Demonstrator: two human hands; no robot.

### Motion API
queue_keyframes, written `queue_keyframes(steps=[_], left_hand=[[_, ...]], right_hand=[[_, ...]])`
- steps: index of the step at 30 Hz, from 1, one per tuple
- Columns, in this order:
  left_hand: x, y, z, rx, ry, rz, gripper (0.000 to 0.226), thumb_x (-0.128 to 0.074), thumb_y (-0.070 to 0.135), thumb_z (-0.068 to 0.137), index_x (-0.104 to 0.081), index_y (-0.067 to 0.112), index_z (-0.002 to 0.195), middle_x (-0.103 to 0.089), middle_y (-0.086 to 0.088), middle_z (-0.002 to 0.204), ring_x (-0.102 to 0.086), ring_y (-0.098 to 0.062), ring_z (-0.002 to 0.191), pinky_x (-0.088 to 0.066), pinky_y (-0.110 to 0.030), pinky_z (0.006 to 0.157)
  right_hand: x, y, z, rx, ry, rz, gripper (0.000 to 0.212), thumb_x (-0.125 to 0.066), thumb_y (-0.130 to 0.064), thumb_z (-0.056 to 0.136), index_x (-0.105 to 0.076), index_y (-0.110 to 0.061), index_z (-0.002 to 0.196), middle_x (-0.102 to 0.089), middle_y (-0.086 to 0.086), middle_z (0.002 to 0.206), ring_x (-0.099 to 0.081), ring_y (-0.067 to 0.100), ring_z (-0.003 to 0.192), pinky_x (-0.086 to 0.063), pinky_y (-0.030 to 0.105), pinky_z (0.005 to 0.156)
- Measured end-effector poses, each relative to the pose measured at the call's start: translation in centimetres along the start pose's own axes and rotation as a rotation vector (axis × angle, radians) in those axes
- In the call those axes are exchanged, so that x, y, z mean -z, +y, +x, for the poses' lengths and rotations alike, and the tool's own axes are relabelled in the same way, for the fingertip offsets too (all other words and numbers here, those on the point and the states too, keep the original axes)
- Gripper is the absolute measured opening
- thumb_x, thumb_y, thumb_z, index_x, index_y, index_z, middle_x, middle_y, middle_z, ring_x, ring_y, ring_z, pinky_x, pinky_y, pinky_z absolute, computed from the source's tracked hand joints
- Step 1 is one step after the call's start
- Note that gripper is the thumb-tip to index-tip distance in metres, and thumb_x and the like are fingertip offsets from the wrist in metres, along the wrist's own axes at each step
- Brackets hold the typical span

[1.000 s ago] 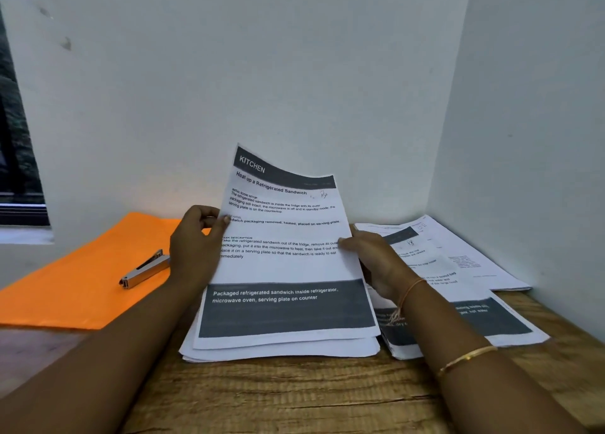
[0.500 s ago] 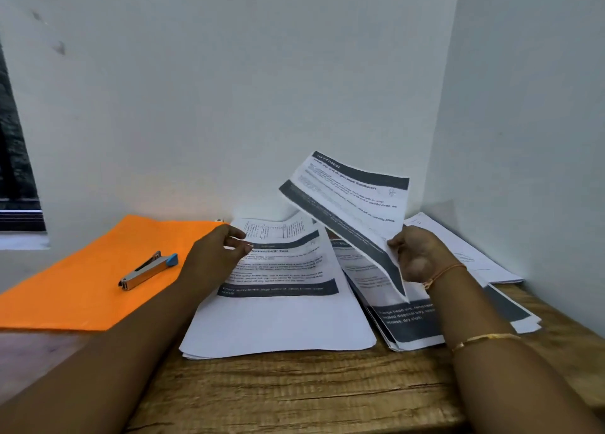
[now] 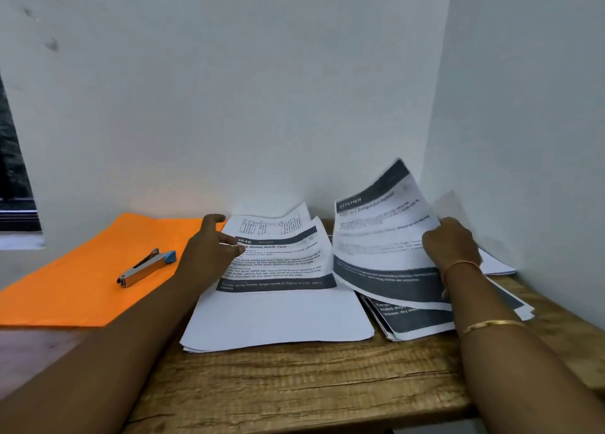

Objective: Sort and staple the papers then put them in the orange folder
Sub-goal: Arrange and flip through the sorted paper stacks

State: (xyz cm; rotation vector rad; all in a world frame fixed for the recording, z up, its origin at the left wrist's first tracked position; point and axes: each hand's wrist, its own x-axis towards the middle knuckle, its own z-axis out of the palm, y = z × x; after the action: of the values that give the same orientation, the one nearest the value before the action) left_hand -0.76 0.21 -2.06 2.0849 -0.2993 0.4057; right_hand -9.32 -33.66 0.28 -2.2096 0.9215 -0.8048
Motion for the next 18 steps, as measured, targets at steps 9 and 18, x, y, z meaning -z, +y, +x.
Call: queue_keyframes(steps=[9,18], left_hand=[[0.2,-0.6,0.0,-0.01,-0.009,0.189,0.047,-0.073,0.013,0.08,-0.052,0.009,0.121,-0.065,-0.011,0.109,-0.057,-0.023,0.097,-0.038,-0.026,0.074],[0.3,-0.7,-0.3,0.029,-0.096,0.26,0.047,-0.074,0.014,0.079,-0.053,0.009,0.121,-0.06,-0.009,0.117,-0.049,-0.016,0.094,-0.037,-0.026,0.075]], right_hand=[[0.2,1.0,0.1,-0.093,-0.032,-0.358,0.033,-0.046,-0.016,0.091,-0.056,-0.013,0.122,-0.051,0.014,0.132,-0.042,0.035,0.126,-0.021,0.047,0.106],[-0.2,0.9,-0.6,-0.089,-0.091,-0.412,0.039,-0.045,-0.022,0.092,-0.048,-0.014,0.13,-0.043,0.014,0.136,-0.036,0.034,0.129,-0.023,0.047,0.107]])
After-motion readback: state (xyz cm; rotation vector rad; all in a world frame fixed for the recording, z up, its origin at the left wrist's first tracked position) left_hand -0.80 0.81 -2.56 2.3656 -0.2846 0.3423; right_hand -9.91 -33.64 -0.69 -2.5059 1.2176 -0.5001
